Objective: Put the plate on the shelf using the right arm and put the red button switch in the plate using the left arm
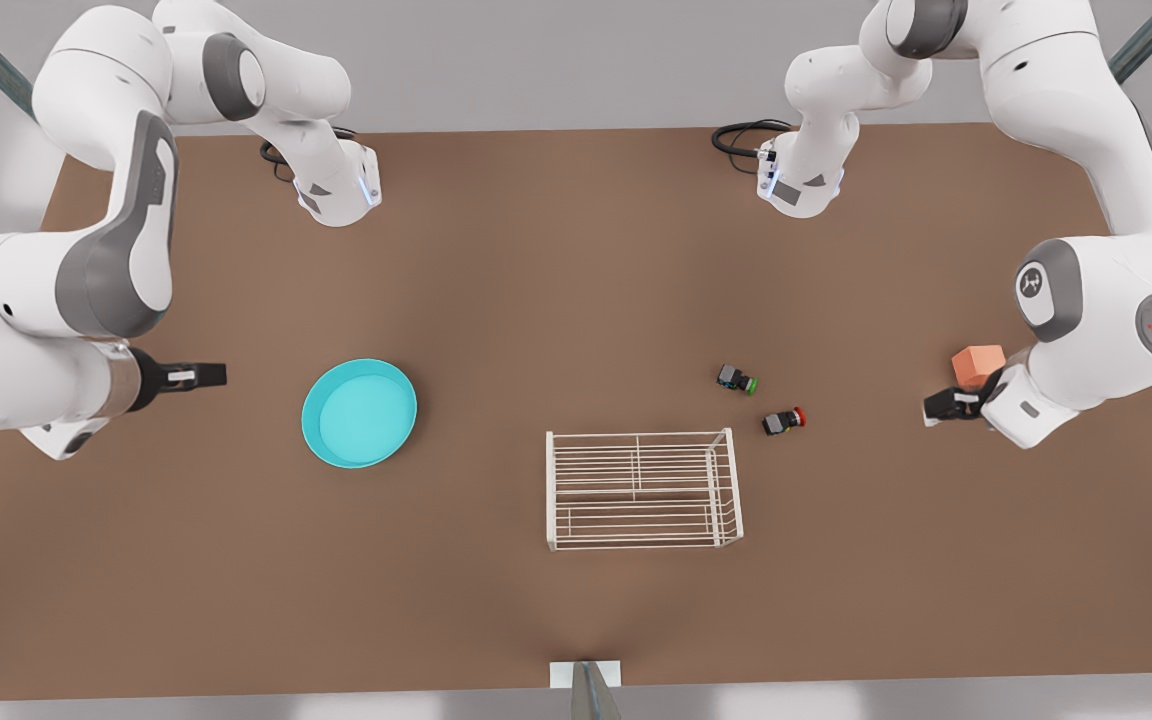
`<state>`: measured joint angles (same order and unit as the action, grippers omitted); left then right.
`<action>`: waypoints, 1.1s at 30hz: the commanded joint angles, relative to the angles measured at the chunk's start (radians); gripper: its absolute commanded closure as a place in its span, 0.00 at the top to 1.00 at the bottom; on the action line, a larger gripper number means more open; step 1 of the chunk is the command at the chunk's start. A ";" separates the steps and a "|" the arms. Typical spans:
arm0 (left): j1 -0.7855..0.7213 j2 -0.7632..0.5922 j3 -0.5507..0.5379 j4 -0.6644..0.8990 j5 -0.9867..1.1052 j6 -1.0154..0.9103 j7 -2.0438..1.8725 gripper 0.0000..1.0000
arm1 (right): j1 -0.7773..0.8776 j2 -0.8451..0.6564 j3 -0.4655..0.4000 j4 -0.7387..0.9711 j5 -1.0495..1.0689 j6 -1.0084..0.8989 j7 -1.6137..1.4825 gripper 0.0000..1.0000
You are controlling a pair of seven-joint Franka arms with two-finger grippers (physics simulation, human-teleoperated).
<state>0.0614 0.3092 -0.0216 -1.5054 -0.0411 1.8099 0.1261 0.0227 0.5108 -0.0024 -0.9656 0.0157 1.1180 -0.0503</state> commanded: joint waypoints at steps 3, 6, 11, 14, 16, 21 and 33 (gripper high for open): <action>-0.017 0.001 -0.011 0.001 -0.003 0.086 0.168 1.00 | 0.037 0.035 -0.001 -0.002 -0.005 0.083 -0.045 1.00; -0.094 0.051 -0.015 0.004 -0.005 0.133 0.645 1.00 | 0.020 0.144 -0.010 -0.009 0.032 0.195 0.012 1.00; -0.201 0.082 -0.038 -0.007 0.023 0.086 0.731 1.00 | -0.043 0.169 -0.036 -0.427 0.142 0.686 -0.048 1.00; -0.207 0.070 -0.075 -0.163 -0.054 0.270 0.874 1.00 | -0.013 -0.018 -0.080 -0.732 0.198 0.865 -0.103 1.00; -0.206 0.080 -0.086 -0.272 -0.071 0.431 0.978 1.00 | 0.011 -0.109 -0.100 -0.898 0.199 0.925 -0.103 1.00; -0.192 0.004 -0.084 -0.480 -0.072 0.634 1.029 1.00 | 0.052 -0.141 -0.108 -1.088 0.190 1.069 -0.099 1.00; -0.167 0.042 -0.087 -0.604 -0.072 0.825 1.136 1.00 | 0.063 -0.051 -0.110 -1.122 0.265 1.181 -0.131 0.92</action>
<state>-0.1062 0.3505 -0.1084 -2.1032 -0.1148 2.5619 0.9621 0.0877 0.4660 -0.1120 -2.0877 0.2481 2.2682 -0.1350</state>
